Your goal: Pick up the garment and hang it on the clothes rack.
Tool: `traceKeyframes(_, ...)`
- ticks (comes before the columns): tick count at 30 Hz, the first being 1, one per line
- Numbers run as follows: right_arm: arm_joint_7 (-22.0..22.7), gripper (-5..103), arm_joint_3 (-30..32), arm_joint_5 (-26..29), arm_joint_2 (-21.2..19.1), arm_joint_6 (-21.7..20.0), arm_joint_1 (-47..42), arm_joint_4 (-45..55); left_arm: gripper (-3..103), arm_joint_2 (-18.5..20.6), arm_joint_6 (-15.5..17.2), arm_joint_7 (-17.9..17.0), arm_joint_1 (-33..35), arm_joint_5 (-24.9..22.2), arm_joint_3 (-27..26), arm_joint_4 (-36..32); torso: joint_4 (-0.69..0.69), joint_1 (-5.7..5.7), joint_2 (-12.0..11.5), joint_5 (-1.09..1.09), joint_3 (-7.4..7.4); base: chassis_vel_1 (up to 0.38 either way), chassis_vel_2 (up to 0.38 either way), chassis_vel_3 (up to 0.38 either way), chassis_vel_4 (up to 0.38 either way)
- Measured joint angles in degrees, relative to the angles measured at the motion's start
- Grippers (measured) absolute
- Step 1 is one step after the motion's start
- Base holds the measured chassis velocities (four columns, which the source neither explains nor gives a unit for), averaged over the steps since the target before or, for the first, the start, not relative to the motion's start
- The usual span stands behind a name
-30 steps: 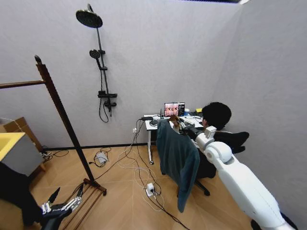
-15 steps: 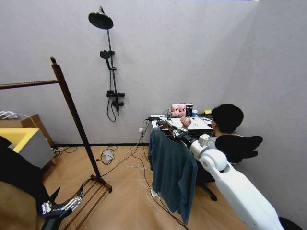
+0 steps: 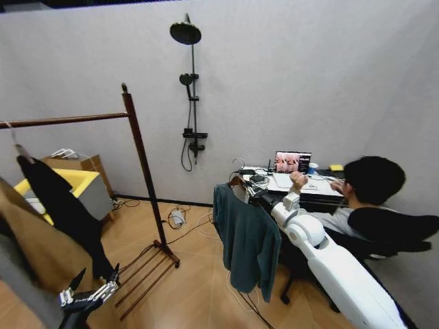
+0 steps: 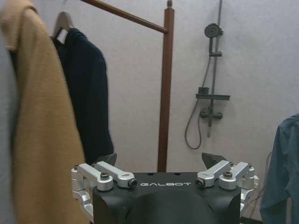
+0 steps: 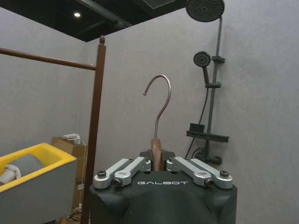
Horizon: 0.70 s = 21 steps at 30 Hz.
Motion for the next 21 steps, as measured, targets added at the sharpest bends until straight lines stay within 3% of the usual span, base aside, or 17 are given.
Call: traceKeyframes(21, 2.9, 9, 0.4, -2.3, 1.0, 0.2, -0.9, -0.7, 100, 0.0, 0.0, 0.0, 0.0, 0.0, 0.0, 0.0, -0.01, 0.00, 0.0, 0.00, 0.00, 0.125, 0.117, 0.125, 0.120)
